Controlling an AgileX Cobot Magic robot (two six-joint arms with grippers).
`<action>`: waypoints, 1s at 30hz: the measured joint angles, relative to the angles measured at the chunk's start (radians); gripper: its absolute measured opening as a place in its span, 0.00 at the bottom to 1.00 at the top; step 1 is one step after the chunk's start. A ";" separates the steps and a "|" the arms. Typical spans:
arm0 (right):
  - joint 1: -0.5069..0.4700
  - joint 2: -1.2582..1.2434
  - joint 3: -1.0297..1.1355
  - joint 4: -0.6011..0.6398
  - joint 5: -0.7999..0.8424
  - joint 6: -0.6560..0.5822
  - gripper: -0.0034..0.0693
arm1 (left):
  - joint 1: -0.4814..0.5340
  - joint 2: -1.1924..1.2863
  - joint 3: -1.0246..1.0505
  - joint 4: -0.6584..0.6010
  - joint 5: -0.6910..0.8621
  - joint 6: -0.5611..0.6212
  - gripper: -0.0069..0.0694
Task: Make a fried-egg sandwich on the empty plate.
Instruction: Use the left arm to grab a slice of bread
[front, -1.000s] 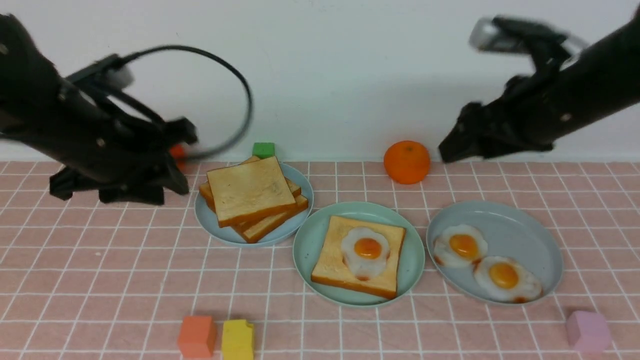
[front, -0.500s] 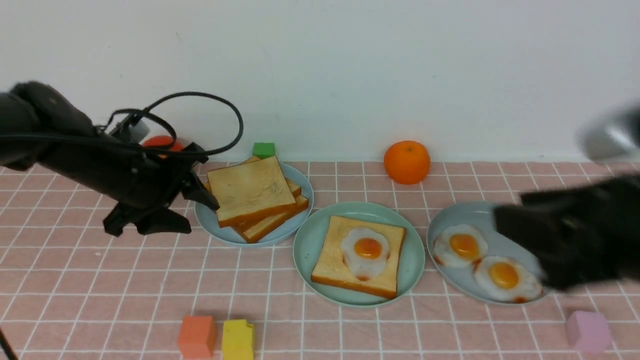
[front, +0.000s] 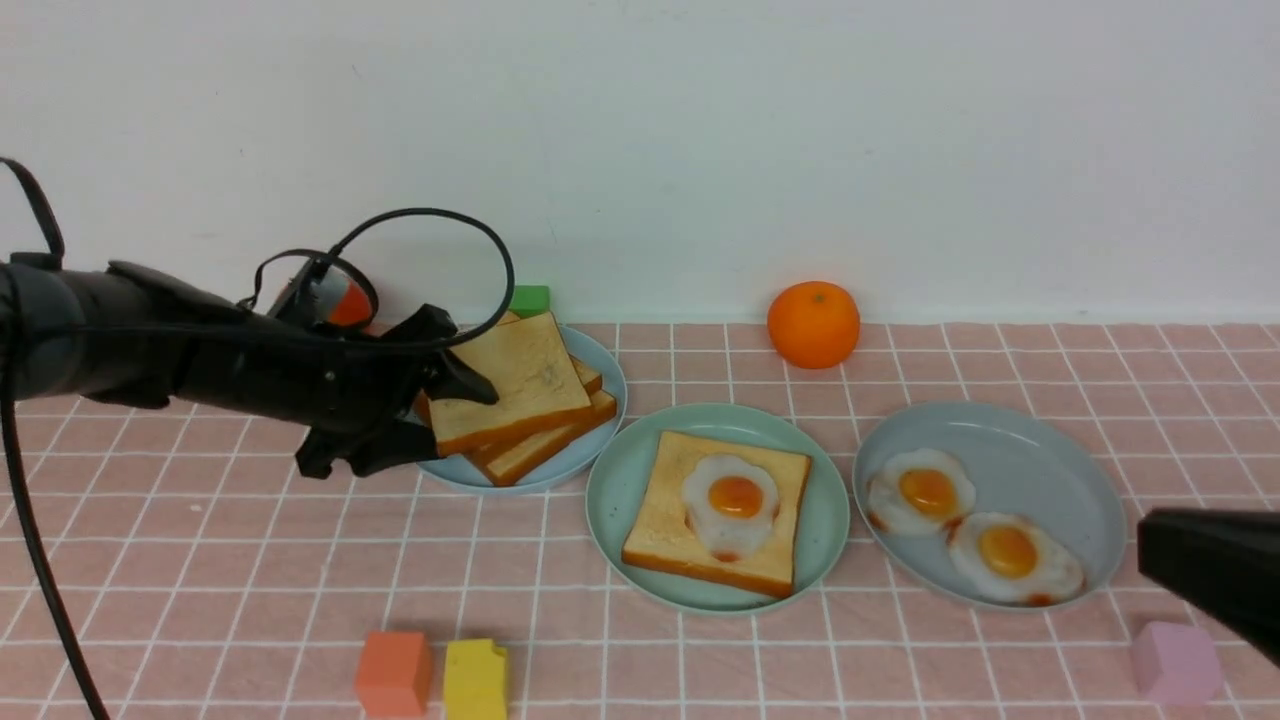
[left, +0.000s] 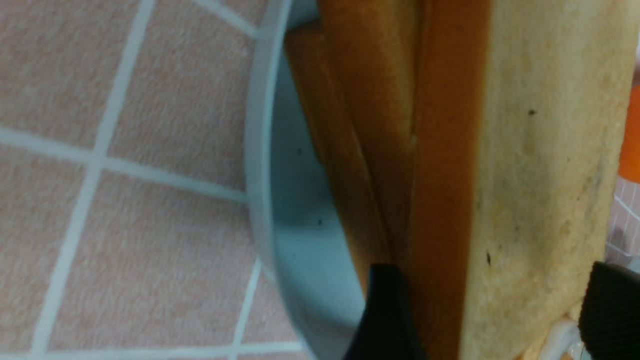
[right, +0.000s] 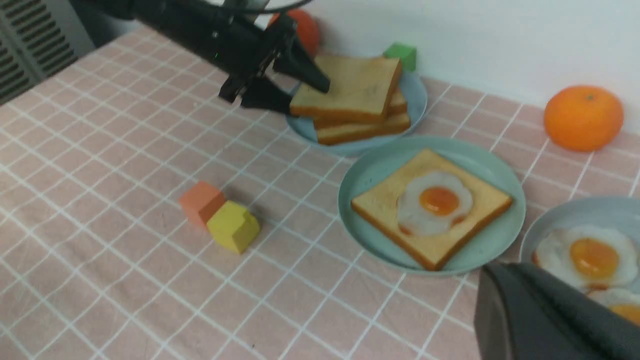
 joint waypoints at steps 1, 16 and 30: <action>0.000 0.002 0.000 0.000 0.011 0.000 0.04 | 0.000 0.002 0.000 -0.011 0.000 0.013 0.74; 0.000 0.003 0.000 0.000 0.015 0.000 0.05 | 0.001 0.002 -0.004 -0.031 0.013 0.016 0.28; 0.000 0.003 0.000 -0.001 0.018 0.001 0.07 | 0.001 -0.026 -0.004 -0.049 0.055 0.003 0.27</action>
